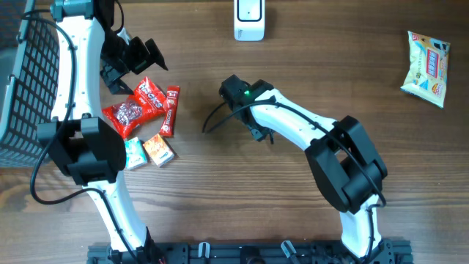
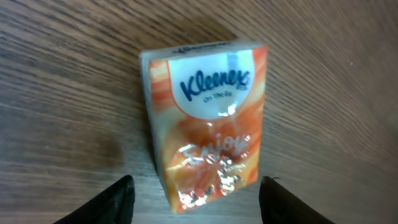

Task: Scan the item barcode
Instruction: 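Lift the Kleenex pack toward the white scanner with the right gripper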

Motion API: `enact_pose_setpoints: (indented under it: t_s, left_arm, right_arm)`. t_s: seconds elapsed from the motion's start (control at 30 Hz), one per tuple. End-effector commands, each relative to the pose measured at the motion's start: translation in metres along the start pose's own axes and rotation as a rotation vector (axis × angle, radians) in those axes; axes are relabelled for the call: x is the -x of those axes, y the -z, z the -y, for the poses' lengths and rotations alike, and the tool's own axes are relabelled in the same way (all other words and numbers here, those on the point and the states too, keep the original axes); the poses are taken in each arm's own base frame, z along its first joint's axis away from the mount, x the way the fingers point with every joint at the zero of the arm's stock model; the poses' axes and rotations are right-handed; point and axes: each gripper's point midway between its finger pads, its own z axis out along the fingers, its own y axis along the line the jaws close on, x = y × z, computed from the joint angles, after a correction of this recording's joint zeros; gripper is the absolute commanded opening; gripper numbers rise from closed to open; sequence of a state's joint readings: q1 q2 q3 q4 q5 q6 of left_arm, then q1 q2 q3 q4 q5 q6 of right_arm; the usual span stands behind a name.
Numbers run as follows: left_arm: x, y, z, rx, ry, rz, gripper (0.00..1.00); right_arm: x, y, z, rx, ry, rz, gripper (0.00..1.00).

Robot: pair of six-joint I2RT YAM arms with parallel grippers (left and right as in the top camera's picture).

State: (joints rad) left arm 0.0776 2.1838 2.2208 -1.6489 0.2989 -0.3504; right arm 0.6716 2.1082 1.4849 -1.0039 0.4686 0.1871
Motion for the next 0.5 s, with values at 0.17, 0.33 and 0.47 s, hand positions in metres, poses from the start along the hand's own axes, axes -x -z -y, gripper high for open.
enact_pose_setpoints:
  t_s: [0.17,0.33,0.47]
  left_arm:
    - [-0.0004,0.0055,0.0015,0.002,-0.014,0.019,1.00]
    - [-0.0004,0.0055,0.0015,0.002,-0.014,0.019,1.00]
    - [-0.0006,0.0055,0.0015,0.002,-0.014,0.018,1.00]
  right_arm:
    - [0.0013,-0.0148,-0.0140,0.020,0.010,-0.012,0.45]
    - [0.0045,-0.0148,-0.0145,0.022,0.003,0.001,0.32]
    - [0.0057,-0.0150,-0.0143,0.023,-0.005,0.005,0.05]
